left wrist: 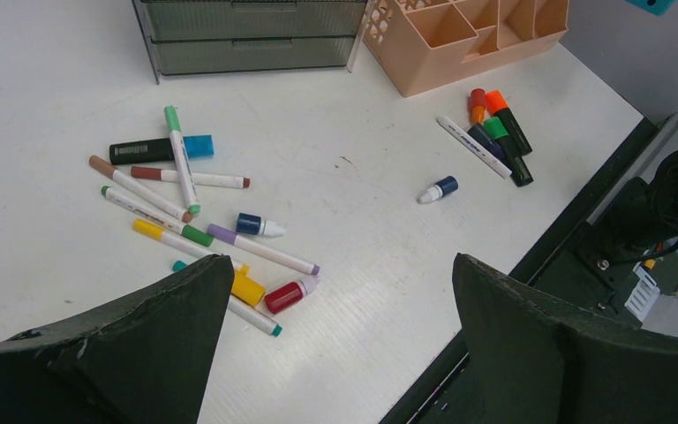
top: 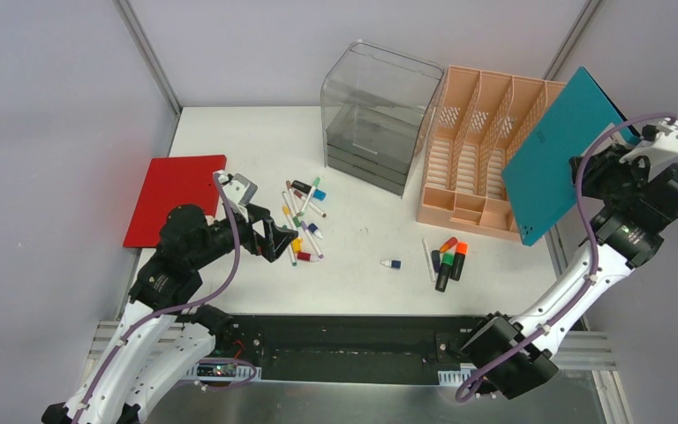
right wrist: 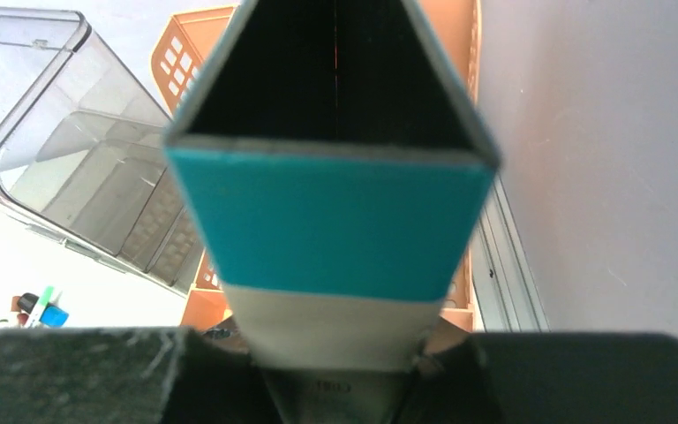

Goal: Organize the desk
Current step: Place the folder in the storage box.

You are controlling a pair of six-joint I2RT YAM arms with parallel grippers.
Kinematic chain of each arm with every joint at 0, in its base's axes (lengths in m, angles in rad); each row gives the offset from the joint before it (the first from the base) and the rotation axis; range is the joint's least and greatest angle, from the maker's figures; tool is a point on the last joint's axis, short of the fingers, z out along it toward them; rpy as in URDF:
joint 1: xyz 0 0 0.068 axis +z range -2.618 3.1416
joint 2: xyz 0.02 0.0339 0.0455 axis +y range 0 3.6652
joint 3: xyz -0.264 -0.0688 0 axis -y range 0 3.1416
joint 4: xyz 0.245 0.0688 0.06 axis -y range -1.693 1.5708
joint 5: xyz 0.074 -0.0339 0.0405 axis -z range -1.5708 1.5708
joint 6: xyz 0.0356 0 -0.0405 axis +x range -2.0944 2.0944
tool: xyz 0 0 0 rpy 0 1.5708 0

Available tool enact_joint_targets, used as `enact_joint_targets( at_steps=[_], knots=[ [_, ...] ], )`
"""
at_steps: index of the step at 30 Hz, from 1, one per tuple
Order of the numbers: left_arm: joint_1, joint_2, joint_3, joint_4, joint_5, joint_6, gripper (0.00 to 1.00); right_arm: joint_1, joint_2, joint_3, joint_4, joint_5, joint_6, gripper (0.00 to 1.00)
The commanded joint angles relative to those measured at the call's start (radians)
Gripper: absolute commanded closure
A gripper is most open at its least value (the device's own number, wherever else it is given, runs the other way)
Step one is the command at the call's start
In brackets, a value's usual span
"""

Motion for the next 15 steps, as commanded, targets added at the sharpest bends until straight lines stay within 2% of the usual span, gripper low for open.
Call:
enact_joint_targets(
  at_steps=[1, 6, 9, 15],
  knots=[
    [0.01, -0.006, 0.0, 0.02, -0.012, 0.016, 0.01, 0.121, 0.021, 0.022, 0.098, 0.129, -0.036, 1.0],
    [0.012, -0.013, -0.001, 0.02, -0.019, 0.019, 0.01, 0.259, 0.074, -0.011, 0.229, 0.25, -0.031, 1.0],
    [0.015, -0.013, -0.001, 0.02, -0.021, 0.021, 0.01, 0.282, 0.097, -0.051, 0.351, 0.262, -0.004, 1.0],
    [0.016, -0.005, -0.002, 0.02, -0.022, 0.022, 0.01, 0.292, 0.101, -0.044, 0.355, 0.281, -0.031, 1.0]
  ],
)
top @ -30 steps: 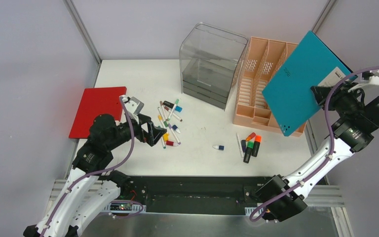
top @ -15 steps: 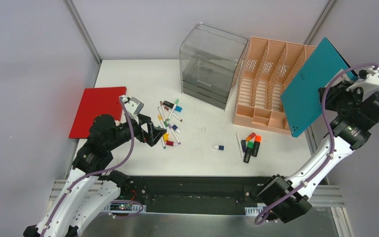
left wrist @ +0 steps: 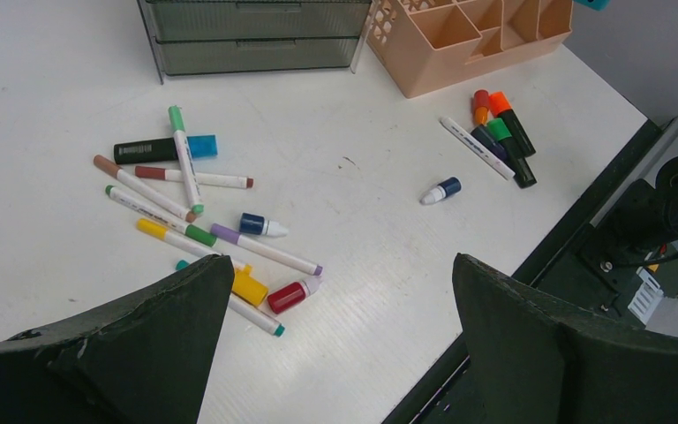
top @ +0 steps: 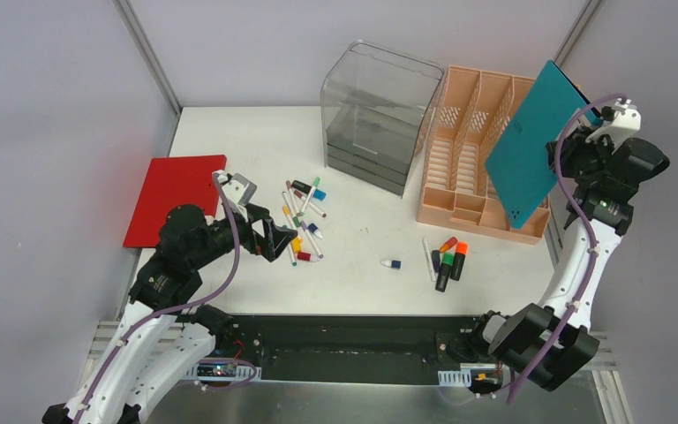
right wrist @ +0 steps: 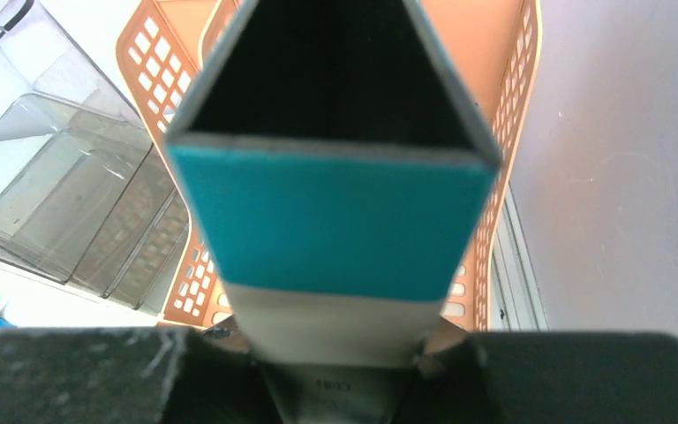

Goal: Organize the desk
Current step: Place the folder in the storage box.

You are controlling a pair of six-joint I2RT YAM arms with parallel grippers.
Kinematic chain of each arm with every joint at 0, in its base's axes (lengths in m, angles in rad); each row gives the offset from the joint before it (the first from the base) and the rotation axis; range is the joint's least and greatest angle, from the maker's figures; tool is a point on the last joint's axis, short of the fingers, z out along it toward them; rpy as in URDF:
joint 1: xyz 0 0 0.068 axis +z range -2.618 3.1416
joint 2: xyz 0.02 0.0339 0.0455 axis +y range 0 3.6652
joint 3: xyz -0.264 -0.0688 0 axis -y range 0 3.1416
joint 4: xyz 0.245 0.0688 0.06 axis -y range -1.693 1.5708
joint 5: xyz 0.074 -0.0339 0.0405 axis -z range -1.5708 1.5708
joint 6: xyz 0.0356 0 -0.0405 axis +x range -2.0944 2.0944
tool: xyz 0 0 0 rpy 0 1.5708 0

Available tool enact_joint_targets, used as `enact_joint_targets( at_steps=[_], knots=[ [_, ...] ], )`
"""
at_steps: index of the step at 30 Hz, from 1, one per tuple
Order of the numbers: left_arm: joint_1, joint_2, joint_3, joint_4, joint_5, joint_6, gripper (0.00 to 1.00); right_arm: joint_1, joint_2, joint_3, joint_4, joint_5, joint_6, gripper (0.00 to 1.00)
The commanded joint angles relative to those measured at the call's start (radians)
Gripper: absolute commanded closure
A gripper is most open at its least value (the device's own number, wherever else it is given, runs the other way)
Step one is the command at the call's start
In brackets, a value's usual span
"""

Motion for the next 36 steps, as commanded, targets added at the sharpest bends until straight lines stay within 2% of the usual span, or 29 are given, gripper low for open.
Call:
enact_joint_targets(
  at_steps=[1, 9, 16, 23, 29, 36],
  knots=[
    [0.012, -0.002, -0.002, 0.02, -0.021, 0.019, 0.01, 0.006, -0.042, 0.026, 0.127, 0.016, -0.024, 1.0],
    [0.015, 0.001, -0.003, 0.019, -0.021, 0.02, 0.01, 0.003, -0.06, 0.167, -0.088, 0.064, -0.153, 1.0],
    [0.016, -0.003, -0.003, 0.02, -0.021, 0.02, 0.01, -0.002, -0.052, 0.227, -0.096, 0.065, -0.115, 1.0],
    [0.017, -0.004, -0.004, 0.02, -0.022, 0.022, 0.01, 0.004, 0.007, 0.067, 0.23, -0.006, 0.086, 1.0],
    [0.022, -0.002, -0.006, 0.021, -0.023, 0.022, 0.01, 0.031, 0.053, -0.016, 0.448, 0.034, 0.1, 1.0],
    [0.03, 0.003, -0.006, 0.02, -0.018, 0.023, 0.01, 0.042, 0.096, -0.158, 0.751, 0.008, 0.121, 1.0]
  ],
)
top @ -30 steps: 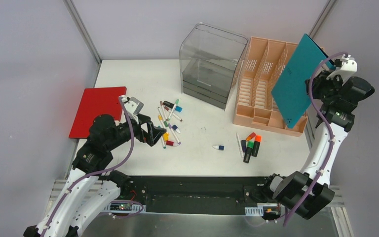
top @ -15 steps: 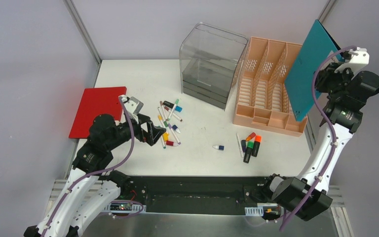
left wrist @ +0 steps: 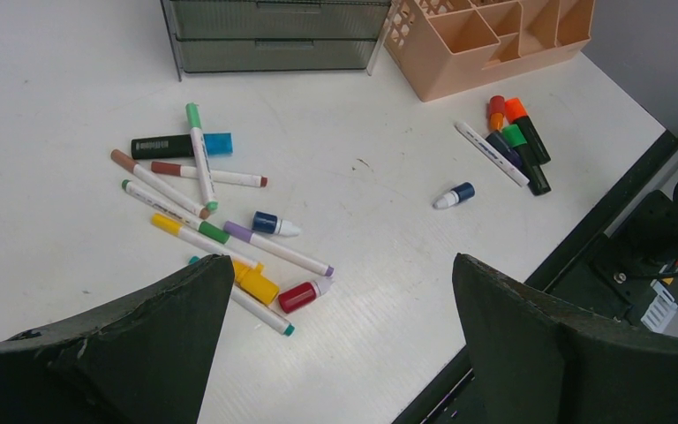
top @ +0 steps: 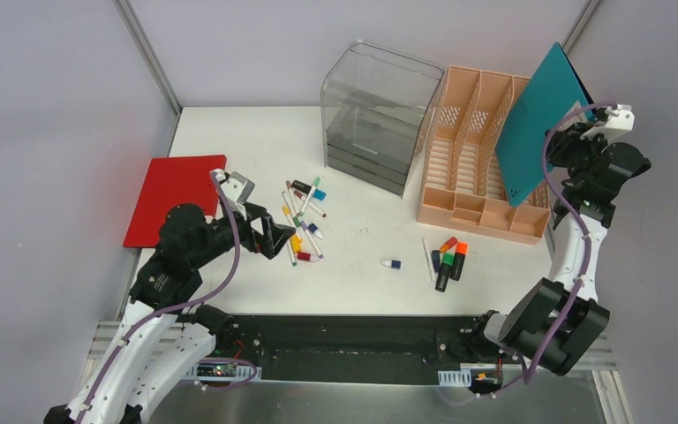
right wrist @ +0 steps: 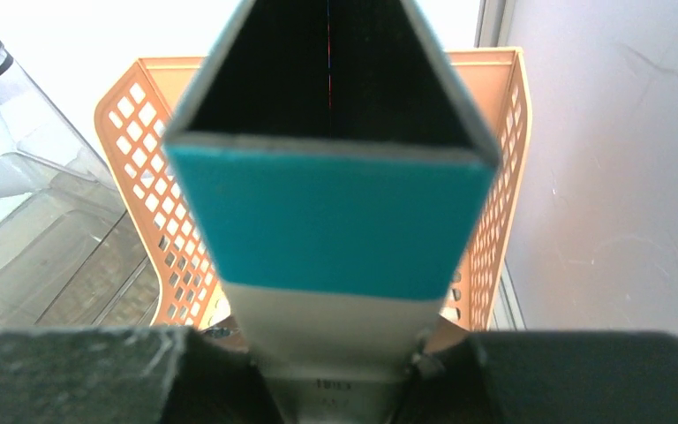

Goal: Organize the desk
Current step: Place the folder in the storage box.

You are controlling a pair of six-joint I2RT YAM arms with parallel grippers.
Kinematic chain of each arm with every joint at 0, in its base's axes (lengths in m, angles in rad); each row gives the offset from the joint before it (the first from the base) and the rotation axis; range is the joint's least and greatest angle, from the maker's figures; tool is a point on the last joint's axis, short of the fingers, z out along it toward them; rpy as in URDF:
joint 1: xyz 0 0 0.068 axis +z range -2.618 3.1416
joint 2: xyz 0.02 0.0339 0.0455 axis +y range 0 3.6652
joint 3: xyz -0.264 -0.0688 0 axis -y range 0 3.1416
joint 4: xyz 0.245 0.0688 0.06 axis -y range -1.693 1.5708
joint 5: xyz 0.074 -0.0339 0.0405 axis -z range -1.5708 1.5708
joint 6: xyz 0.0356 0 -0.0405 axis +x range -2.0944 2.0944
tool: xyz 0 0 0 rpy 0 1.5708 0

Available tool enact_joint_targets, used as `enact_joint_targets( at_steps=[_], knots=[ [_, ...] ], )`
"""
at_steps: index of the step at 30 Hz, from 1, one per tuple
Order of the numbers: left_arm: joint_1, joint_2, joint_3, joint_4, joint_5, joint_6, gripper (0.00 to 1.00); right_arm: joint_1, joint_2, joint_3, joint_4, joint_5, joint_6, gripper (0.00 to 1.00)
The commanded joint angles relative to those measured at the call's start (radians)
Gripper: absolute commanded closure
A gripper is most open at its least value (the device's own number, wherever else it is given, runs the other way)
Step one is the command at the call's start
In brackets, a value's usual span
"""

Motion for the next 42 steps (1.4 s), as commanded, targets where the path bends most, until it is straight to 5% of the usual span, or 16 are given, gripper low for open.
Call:
enact_joint_targets(
  at_steps=[1, 8, 18, 25, 34, 39, 40, 42],
  knots=[
    [0.011, -0.001, -0.004, 0.021, 0.0, 0.022, 0.01, 0.009, 0.016, -0.043, 0.375, -0.034, 0.032, 1.0],
    [0.014, 0.006, -0.004, 0.021, 0.002, 0.022, 0.01, 0.009, 0.074, -0.135, 0.576, -0.09, 0.056, 1.0],
    [0.019, 0.003, -0.004, 0.02, 0.005, 0.023, 0.01, 0.003, 0.101, -0.197, 0.615, -0.154, 0.07, 1.0],
    [0.018, 0.0, -0.004, 0.02, 0.007, 0.02, 0.01, -0.025, 0.125, -0.209, 0.531, -0.2, 0.084, 0.84],
    [0.019, 0.001, -0.007, 0.021, 0.0, 0.024, 0.01, -0.088, 0.09, -0.212, 0.399, -0.302, 0.08, 0.43],
    [0.019, 0.013, -0.008, 0.02, 0.0, 0.024, 0.01, -0.122, -0.02, -0.197, 0.197, -0.308, 0.042, 0.36],
    [0.018, 0.013, -0.009, 0.021, 0.0, 0.025, 0.01, -0.135, -0.046, -0.18, 0.134, -0.256, -0.059, 0.15],
    [0.019, 0.014, -0.009, 0.02, -0.004, 0.024, 0.01, -0.169, -0.098, -0.135, 0.013, -0.239, -0.109, 0.05]
  ],
)
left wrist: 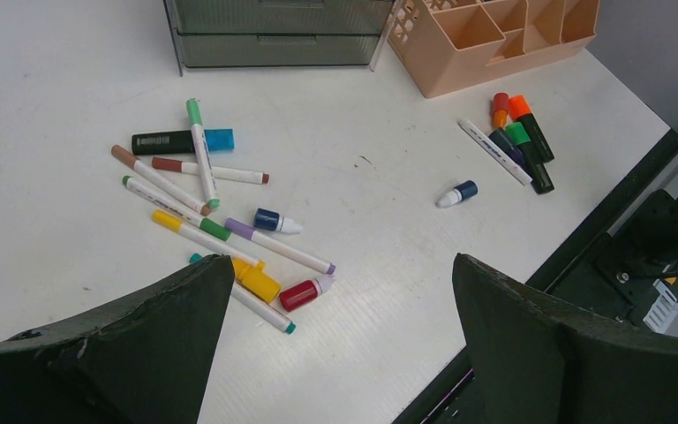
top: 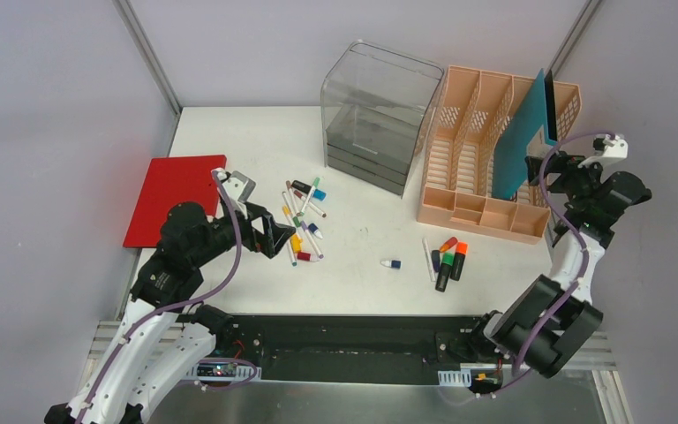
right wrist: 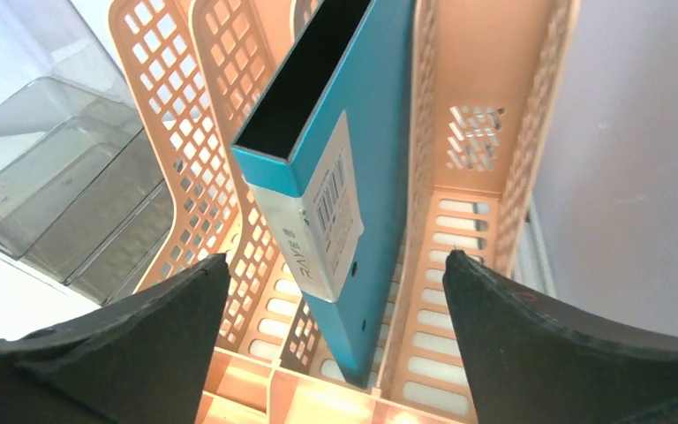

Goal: Organize the desk
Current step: Place the folder in the storage box.

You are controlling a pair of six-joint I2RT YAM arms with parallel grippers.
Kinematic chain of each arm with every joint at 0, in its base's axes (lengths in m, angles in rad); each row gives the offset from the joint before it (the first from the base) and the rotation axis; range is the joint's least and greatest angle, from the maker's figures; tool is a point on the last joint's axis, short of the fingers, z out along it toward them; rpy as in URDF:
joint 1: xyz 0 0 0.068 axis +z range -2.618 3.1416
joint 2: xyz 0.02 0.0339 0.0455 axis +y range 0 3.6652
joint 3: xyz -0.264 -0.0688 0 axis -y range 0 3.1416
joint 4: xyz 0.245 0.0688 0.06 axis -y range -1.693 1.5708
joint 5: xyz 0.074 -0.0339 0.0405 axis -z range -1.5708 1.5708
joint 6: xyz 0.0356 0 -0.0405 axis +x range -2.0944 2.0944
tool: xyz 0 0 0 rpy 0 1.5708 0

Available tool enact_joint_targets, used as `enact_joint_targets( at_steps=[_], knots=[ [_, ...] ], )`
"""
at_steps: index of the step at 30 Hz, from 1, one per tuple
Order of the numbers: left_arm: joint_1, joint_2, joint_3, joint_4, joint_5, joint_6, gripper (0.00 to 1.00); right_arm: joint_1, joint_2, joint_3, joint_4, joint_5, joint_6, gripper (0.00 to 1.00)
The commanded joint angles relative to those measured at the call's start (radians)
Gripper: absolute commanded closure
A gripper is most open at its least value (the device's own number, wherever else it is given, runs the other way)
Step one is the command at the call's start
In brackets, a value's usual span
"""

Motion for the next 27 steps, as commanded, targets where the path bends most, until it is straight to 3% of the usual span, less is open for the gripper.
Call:
enact_joint_targets(
  at_steps=[1, 8, 14, 17, 21, 24, 27],
  knots=[
    [0.012, 0.006, -0.01, 0.021, -0.007, 0.025, 0.01, -0.075, -0.137, 0.107, -0.267, 0.013, -0.174, 0.01],
    [0.012, 0.025, -0.013, 0.019, -0.04, 0.023, 0.01, -0.185, -0.216, 0.269, -0.734, -0.237, -0.258, 0.01],
    [0.013, 0.079, 0.003, -0.014, -0.118, 0.036, 0.01, -0.187, -0.267, 0.347, -1.062, -0.445, -0.343, 0.01],
    [0.015, 0.123, 0.019, -0.041, -0.166, 0.039, 0.01, -0.174, -0.295, 0.327, -1.119, -0.536, -0.346, 0.01],
    [0.019, 0.19, 0.033, -0.063, -0.233, 0.042, 0.01, -0.118, -0.347, 0.264, -1.137, -0.548, -0.356, 0.01],
    [0.031, 0.261, 0.051, -0.074, -0.252, 0.056, 0.14, -0.023, -0.362, 0.206, -1.133, -0.505, -0.356, 0.01],
    [0.069, 0.354, 0.082, -0.095, -0.258, 0.057, 0.19, 0.083, -0.372, 0.153, -1.129, -0.445, -0.361, 0.01]
  ],
)
